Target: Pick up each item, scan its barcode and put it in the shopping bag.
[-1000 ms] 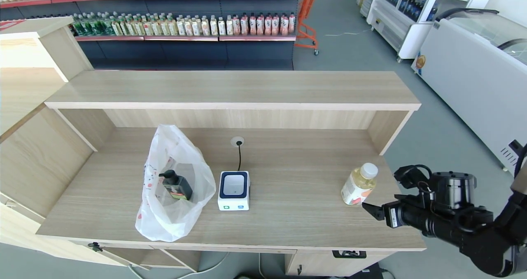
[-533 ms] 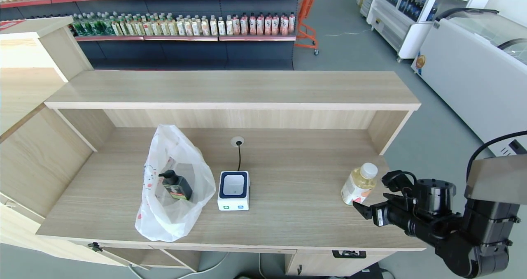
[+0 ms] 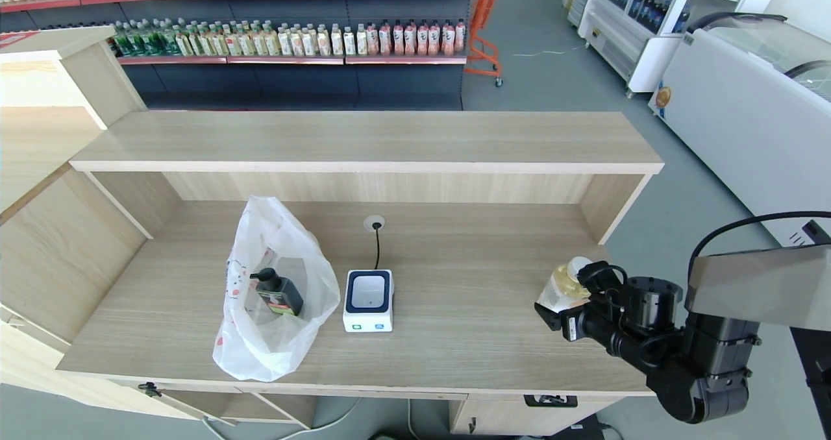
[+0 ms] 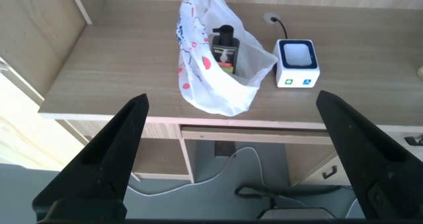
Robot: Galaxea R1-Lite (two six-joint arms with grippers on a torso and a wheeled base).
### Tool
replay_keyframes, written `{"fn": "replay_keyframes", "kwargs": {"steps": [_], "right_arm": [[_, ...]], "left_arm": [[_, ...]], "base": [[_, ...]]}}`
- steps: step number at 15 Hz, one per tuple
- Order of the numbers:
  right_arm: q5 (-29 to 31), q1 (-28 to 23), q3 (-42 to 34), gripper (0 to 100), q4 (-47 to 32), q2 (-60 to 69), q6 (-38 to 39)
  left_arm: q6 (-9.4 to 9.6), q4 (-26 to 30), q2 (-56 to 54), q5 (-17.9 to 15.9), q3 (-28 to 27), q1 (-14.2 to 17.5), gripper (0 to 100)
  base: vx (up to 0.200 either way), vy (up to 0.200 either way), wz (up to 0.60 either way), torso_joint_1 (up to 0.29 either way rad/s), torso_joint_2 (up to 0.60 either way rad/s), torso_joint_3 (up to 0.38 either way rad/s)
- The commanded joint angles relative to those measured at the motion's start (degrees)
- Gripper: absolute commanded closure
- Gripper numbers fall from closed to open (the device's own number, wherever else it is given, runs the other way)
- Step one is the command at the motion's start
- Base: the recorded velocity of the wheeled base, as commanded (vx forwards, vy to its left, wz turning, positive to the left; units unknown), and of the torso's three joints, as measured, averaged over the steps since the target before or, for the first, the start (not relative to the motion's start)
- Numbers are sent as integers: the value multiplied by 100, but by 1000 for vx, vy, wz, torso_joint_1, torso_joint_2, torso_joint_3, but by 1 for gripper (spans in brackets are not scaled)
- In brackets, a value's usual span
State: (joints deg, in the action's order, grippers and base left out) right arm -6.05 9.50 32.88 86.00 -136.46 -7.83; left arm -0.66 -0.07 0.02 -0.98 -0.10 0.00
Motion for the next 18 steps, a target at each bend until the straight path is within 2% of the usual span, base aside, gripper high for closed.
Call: {"fn": "replay_keyframes", "kwargs": {"steps": [1, 5, 13, 14, 18], "right_arm": [[-11, 35, 272, 0, 13, -223, -8], [-11, 96, 861, 0, -5, -478, 0], [-19, 219, 1555, 0, -5, -803, -114], [-19, 219, 1599, 100, -5, -803, -114], [-28, 246, 1704, 100, -5, -812, -131]], "left_arm": [[4, -1, -2, 1, 1, 0, 0], [-4, -1, -2, 1, 1, 0, 0], [-4, -1, -2, 1, 1, 0, 0], [-4, -1, -2, 1, 1, 0, 0], [-4, -1, -2, 1, 1, 0, 0]], "base": [[0, 0, 0, 0, 0, 0], [0, 0, 0, 0, 0, 0], [0, 0, 0, 0, 0, 0], [0, 0, 0, 0, 0, 0], [0, 0, 0, 0, 0, 0]]}}
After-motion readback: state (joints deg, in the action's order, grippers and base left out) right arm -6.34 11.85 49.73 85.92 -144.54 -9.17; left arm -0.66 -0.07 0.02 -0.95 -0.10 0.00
